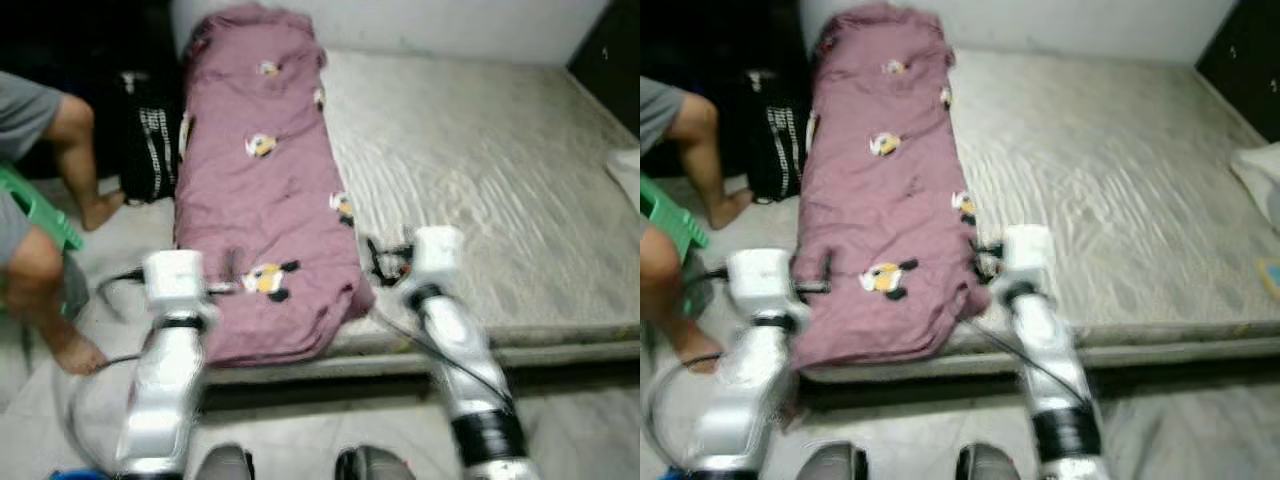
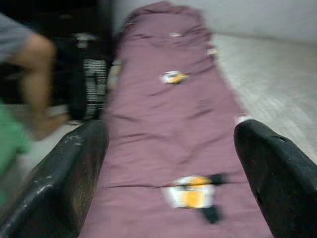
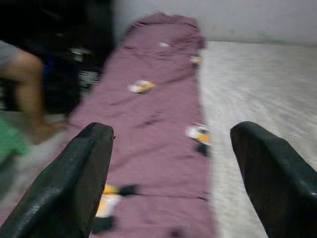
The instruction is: Clean up the room
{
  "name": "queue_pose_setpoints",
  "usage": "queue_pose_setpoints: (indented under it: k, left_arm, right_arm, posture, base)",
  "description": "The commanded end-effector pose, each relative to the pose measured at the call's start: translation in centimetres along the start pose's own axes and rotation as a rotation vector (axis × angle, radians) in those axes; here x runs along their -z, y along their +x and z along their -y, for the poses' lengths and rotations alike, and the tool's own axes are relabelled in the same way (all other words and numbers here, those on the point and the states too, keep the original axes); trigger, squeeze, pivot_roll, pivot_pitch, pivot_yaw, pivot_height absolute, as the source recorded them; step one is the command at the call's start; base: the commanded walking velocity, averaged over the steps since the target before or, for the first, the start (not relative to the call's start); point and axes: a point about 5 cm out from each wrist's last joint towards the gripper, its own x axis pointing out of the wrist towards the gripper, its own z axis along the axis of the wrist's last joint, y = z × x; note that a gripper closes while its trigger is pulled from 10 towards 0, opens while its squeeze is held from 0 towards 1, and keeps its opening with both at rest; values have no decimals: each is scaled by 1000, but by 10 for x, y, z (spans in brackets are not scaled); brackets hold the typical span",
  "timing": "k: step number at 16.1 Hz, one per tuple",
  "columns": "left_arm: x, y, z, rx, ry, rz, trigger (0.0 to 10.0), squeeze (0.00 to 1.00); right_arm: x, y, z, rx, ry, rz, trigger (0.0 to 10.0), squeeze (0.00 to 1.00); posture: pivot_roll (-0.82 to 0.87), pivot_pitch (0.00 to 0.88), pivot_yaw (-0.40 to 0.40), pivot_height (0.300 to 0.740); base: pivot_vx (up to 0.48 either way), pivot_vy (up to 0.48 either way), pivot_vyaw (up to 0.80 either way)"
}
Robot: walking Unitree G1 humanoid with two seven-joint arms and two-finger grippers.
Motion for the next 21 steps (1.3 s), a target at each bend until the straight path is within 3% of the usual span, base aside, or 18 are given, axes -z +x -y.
queue_pose_setpoints:
  k: [1,8,11,14,21]
  left_arm:
    - [-3,-2,8,17,-21,12,10000,0]
    - [-8,-6,3,-5,9,45,10000,0]
    - [-9,-7,4,43,0,55,10000,0]
    - [-10,-8,5,54,2,55,10000,0]
    - [-9,-8,6,68,2,53,10000,0]
  right_arm:
    - [-1,-3,13,43,-15,1,10000,0]
    - [1,-4,14,65,-5,-9,10000,0]
    - [2,-4,14,68,-4,-10,10000,0]
    - [2,-4,14,70,-4,-14,10000,0]
    - [2,-4,15,75,-5,-12,10000,0]
  posture:
    - [81,109,-79,740]
    - [81,120,-71,740]
    - [81,121,-72,740]
    - [80,123,-71,740]
    - [79,124,-70,740]
  base:
    - [0,476,0]
    - [0,0,-57]
    - [0,0,0]
    - [285,0,-481]
    - [323,0,0]
